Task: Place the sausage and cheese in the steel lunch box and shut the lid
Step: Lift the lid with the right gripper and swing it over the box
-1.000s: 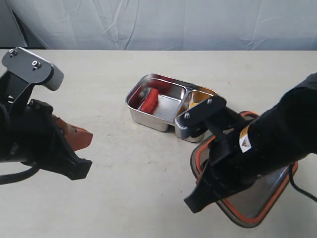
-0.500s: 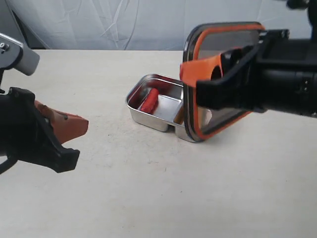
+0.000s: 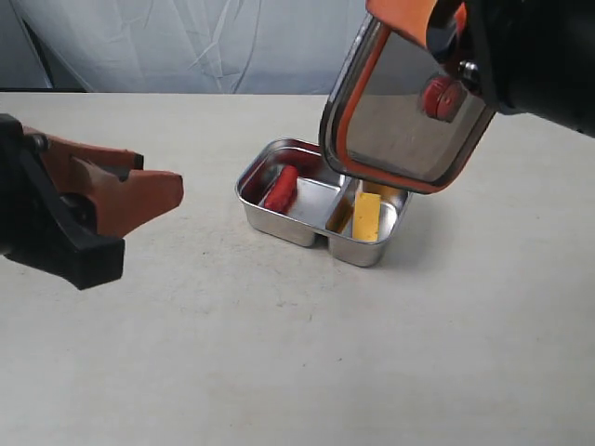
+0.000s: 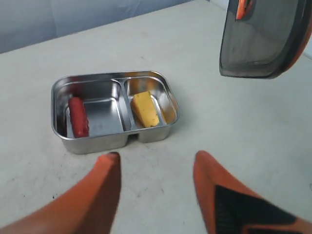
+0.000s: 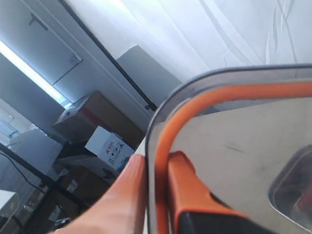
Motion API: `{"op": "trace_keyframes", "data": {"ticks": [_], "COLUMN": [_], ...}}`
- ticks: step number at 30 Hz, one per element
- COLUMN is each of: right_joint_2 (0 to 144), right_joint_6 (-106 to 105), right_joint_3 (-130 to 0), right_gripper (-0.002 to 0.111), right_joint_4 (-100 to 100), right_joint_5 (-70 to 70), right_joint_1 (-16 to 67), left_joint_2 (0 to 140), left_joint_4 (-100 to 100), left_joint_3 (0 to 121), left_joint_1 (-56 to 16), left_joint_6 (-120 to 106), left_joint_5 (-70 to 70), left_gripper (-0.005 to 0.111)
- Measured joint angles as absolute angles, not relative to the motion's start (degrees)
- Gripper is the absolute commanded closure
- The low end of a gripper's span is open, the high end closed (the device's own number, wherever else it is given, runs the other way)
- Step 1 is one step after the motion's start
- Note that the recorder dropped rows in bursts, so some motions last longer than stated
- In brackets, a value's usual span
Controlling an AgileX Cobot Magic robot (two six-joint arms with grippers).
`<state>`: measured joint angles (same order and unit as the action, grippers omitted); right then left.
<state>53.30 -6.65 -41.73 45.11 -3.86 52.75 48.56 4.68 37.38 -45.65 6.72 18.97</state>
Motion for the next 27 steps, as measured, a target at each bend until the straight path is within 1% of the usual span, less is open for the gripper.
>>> {"op": "trace_keyframes", "data": {"ticks": [2, 8, 15, 18, 22, 27], "right_joint_2": [53.30, 53.95, 57.51, 58.99, 60.21, 60.71], "right_joint_6": [-6.65, -5.55, 2.02, 9.78, 22.11, 33.11], "right_joint_3": [-41.73, -41.73, -41.73, -41.73, -41.73, -41.73], "right_gripper": [0.108, 0.108, 0.108, 0.108, 0.109, 0.109], "right_joint_4": [46.89, 50.65, 49.96, 45.22, 36.18, 28.53], "right_joint_5": [-4.27, -7.45, -12.36, -14.55, -17.12, -18.69], "right_joint_1": [52.75, 52.75, 52.75, 52.75, 52.75, 52.75], "left_joint_2": [48.56, 48.56, 48.56, 48.56, 48.56, 48.56], "left_joint_4": [4.68, 4.68, 4.68, 4.68, 4.57, 4.57], "left_joint_3": [37.38, 37.38, 37.38, 37.38, 37.38, 37.38], "left_joint_1": [-45.65, -45.65, -45.65, -45.65, -45.65, -45.65], "left_joint_6": [6.04, 5.29, 3.07, 2.57, 1.20, 0.95], "left_joint_5": [17.13, 12.72, 11.97, 12.07, 12.38, 12.62], "left_gripper": [0.042, 0.044, 0.044, 0.043, 0.040, 0.039]}}
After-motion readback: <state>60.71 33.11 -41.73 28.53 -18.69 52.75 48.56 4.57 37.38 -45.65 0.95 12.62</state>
